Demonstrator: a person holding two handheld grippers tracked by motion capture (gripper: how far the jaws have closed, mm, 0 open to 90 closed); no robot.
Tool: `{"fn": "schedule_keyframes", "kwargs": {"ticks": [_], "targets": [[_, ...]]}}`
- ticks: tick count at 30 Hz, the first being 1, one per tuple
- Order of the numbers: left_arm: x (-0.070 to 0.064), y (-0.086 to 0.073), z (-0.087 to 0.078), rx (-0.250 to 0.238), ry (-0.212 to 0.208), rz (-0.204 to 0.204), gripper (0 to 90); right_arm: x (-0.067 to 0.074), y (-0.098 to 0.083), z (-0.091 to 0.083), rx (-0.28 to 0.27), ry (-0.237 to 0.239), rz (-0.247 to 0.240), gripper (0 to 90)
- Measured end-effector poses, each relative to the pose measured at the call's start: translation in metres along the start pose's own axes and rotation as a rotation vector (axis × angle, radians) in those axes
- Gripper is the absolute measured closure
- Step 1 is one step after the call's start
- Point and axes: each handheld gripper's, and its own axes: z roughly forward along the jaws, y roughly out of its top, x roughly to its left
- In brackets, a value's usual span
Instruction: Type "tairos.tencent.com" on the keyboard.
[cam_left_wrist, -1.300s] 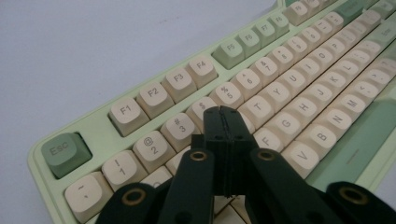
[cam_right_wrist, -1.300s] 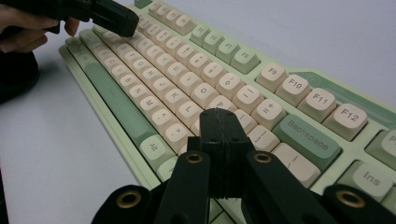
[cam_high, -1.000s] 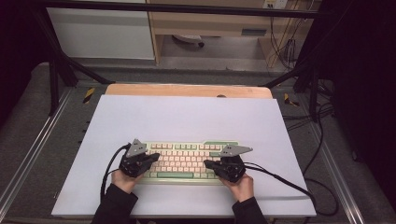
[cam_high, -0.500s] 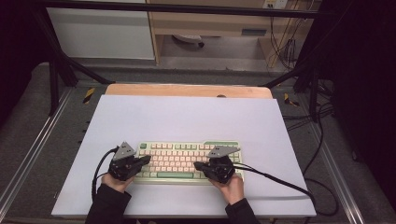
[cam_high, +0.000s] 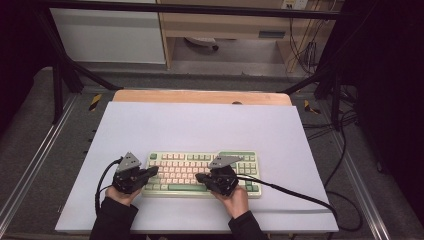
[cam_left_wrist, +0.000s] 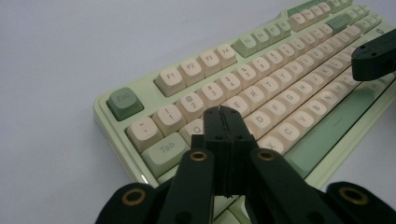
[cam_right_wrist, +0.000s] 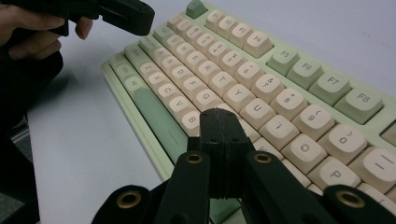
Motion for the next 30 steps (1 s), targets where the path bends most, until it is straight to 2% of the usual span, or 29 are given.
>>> {"fn": "schedule_keyframes", "kwargs": {"ticks": [11, 30], "targets": [[0.0, 0.0, 0.0, -0.005, -0.001, -0.003, 90.0, 0.004, 0.001, 0.015, 0.032, 0.004, -0.006, 90.0], [0.0, 0.001, -0.001, -0.004, -0.001, -0.001, 90.0, 0.005, -0.002, 0.02, 0.062, 0.005, -0.02, 90.0]]}}
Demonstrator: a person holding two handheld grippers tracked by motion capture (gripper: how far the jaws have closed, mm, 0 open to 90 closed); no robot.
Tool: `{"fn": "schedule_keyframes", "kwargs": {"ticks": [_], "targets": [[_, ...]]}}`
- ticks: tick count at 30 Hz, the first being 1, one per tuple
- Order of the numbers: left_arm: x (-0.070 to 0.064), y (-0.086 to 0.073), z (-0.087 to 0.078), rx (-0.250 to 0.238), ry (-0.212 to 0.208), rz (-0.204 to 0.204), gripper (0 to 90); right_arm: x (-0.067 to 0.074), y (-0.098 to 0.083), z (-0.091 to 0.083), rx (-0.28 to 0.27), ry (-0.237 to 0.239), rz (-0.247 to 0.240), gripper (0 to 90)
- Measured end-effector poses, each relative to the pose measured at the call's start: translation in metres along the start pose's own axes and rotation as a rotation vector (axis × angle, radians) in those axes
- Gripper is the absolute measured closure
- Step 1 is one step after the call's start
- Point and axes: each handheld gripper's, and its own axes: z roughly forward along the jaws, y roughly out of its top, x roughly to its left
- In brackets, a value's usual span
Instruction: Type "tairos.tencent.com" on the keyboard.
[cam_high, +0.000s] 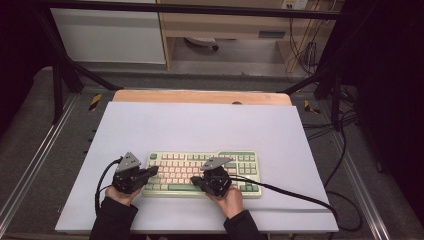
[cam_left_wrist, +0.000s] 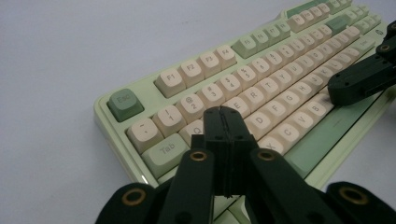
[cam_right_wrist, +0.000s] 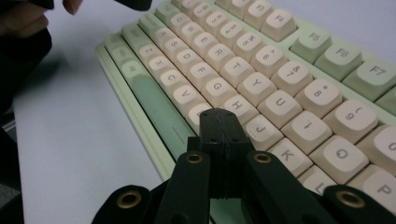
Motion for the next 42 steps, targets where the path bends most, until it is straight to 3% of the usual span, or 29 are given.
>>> {"fn": "schedule_keyframes", "kwargs": {"ticks": [5, 10, 21, 42], "targets": [[0.0, 0.0, -0.001, -0.004, 0.001, -0.001, 90.0, 0.001, 0.001, 0.0, -0.002, 0.0, -0.003, 90.0], [0.0, 0.001, -0.002, -0.006, 0.0, 0.001, 90.0, 0.002, 0.004, -0.006, -0.042, 0.016, 0.006, 90.0], [-0.001, 0.001, -0.004, -0.011, -0.001, 0.003, 90.0, -0.005, 0.011, -0.027, -0.062, -0.028, -0.009, 90.0], [-0.012, 0.005, -0.001, -0.003, -0.027, 0.029, 90.0, -0.029, -0.008, -0.054, -0.081, -0.065, 0.054, 90.0]]}}
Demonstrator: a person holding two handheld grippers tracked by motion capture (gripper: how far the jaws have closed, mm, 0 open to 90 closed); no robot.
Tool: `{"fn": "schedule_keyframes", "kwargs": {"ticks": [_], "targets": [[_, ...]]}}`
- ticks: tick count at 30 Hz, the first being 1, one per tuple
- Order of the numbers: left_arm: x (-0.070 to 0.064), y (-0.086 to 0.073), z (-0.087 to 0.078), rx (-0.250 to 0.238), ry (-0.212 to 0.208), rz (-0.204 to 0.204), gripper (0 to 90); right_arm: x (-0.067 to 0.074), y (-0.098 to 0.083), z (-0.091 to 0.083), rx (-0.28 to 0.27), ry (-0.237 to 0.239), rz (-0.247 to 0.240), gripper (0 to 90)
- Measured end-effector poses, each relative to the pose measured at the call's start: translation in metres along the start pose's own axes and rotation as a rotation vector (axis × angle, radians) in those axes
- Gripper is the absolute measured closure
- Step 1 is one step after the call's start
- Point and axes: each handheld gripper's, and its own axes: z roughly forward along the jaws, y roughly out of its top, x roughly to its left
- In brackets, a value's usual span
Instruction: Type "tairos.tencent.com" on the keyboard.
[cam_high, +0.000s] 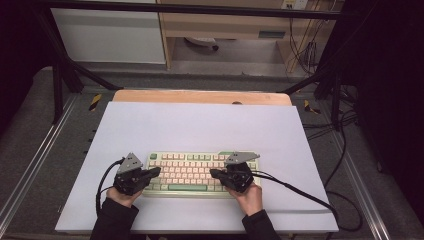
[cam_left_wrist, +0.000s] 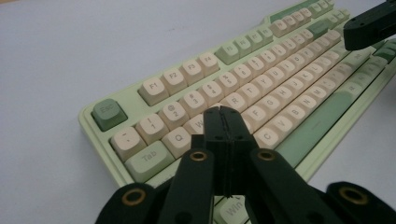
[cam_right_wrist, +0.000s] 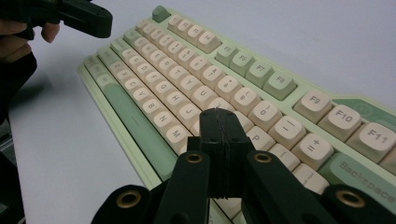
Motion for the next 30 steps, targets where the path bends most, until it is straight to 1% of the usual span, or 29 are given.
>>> {"fn": "schedule_keyframes", "kwargs": {"ticks": [8, 11, 16, 23, 30], "targets": [[-0.014, 0.002, 0.011, 0.028, -0.025, 0.036, 90.0, -0.005, -0.004, -0.007, -0.004, -0.01, 0.005, 89.8], [-0.017, 0.002, 0.015, 0.035, -0.034, 0.039, 90.0, -0.007, -0.007, -0.009, -0.005, -0.008, 0.015, 89.9], [-0.022, 0.002, 0.021, 0.049, -0.043, 0.042, 90.0, -0.01, -0.011, -0.012, -0.001, -0.016, 0.015, 89.8], [-0.026, 0.002, 0.028, 0.066, -0.052, 0.042, 90.0, -0.014, -0.015, -0.016, -0.006, -0.018, 0.017, 89.7], [-0.028, 0.002, 0.032, 0.076, -0.057, 0.043, 90.0, -0.014, -0.018, -0.017, -0.002, -0.02, 0.015, 89.7]]}}
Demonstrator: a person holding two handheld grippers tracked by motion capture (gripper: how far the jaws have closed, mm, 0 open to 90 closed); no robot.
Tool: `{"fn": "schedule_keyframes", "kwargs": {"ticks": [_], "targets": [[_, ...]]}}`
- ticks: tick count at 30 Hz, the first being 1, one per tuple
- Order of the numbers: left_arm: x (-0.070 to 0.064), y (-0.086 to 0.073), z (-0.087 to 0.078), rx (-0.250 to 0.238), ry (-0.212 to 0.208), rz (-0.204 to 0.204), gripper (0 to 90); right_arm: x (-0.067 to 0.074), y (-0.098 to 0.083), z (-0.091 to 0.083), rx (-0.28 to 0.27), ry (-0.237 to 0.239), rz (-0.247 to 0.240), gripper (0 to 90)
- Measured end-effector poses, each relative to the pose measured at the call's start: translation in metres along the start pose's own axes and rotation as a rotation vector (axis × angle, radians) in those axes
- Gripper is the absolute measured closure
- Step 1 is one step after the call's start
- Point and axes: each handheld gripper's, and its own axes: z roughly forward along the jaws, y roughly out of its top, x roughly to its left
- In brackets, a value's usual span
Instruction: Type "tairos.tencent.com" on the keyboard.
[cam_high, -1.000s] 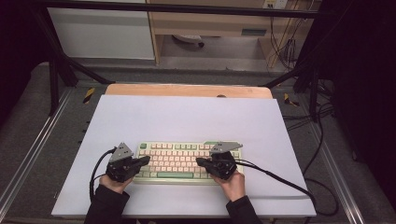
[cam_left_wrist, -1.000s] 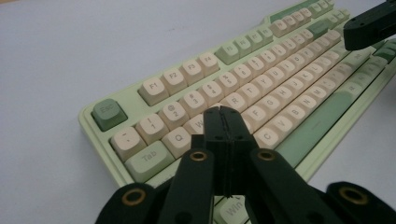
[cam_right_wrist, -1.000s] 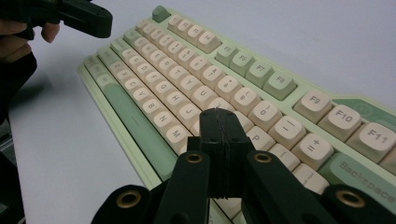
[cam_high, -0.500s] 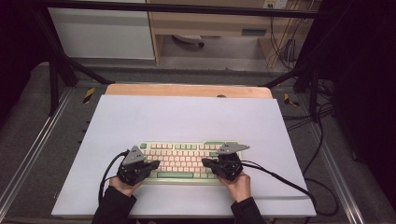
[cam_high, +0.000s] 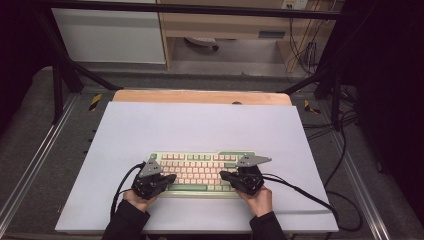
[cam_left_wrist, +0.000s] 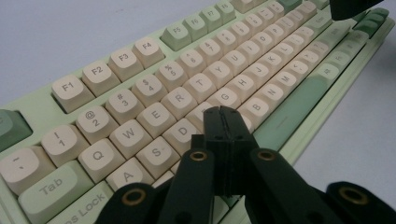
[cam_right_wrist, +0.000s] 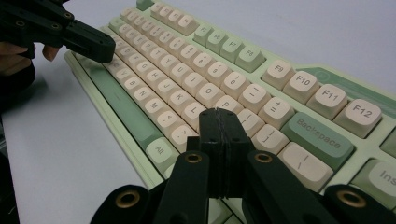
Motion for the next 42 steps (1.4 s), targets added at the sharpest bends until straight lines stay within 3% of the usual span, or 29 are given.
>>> {"fn": "schedule_keyframes", "kwargs": {"ticks": [16, 29, 42], "targets": [[-0.002, -0.001, 0.005, 0.027, -0.002, 0.009, 90.0, 0.0, 0.0, -0.001, -0.001, -0.003, -0.002, 89.8], [0.004, 0.003, -0.011, -0.033, 0.014, 0.001, 90.0, 0.0, -0.001, 0.0, -0.001, -0.001, -0.007, 89.8], [0.013, 0.011, -0.009, -0.034, 0.035, -0.016, 90.0, 0.0, -0.001, -0.001, 0.001, 0.001, -0.003, 89.8]]}}
